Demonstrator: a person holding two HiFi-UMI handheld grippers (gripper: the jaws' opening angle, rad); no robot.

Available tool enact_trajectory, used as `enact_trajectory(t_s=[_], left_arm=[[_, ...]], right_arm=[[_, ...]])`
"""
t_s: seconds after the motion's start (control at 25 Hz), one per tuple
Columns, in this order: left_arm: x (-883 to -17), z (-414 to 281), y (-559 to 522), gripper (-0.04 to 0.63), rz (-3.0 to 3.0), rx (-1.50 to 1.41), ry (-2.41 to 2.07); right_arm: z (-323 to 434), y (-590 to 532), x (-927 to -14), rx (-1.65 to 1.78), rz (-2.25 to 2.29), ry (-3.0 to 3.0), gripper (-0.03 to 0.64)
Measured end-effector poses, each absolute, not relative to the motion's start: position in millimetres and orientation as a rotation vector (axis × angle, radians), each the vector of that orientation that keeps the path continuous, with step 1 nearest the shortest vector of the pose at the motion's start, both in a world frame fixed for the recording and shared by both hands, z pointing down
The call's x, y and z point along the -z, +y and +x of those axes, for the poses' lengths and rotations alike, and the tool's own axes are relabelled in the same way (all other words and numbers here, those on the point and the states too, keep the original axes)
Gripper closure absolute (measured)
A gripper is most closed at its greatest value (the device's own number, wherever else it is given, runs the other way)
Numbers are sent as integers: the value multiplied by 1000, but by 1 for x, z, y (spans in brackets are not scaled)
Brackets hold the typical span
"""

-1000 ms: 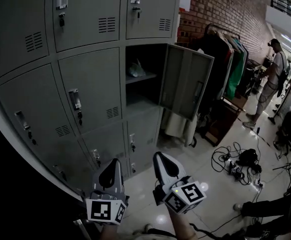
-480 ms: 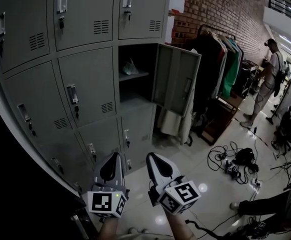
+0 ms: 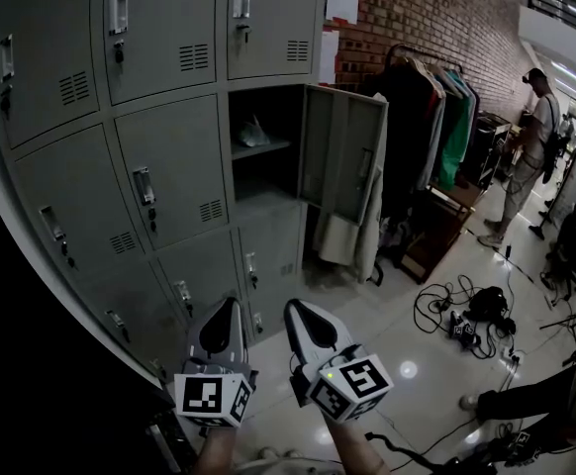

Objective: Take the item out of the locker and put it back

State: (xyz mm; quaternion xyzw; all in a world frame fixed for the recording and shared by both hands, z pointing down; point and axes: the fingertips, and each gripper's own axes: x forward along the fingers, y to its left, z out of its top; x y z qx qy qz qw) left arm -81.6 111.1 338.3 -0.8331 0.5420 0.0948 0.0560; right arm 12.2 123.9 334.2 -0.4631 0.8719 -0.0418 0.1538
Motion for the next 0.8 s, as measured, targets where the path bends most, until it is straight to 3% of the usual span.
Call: enact_trajectory(t_s=[0.8], left_arm=[[-347, -74, 134, 591, -2542, -297, 1654]], right_arm=[[23, 142, -341, 125, -1368, 2497, 615]])
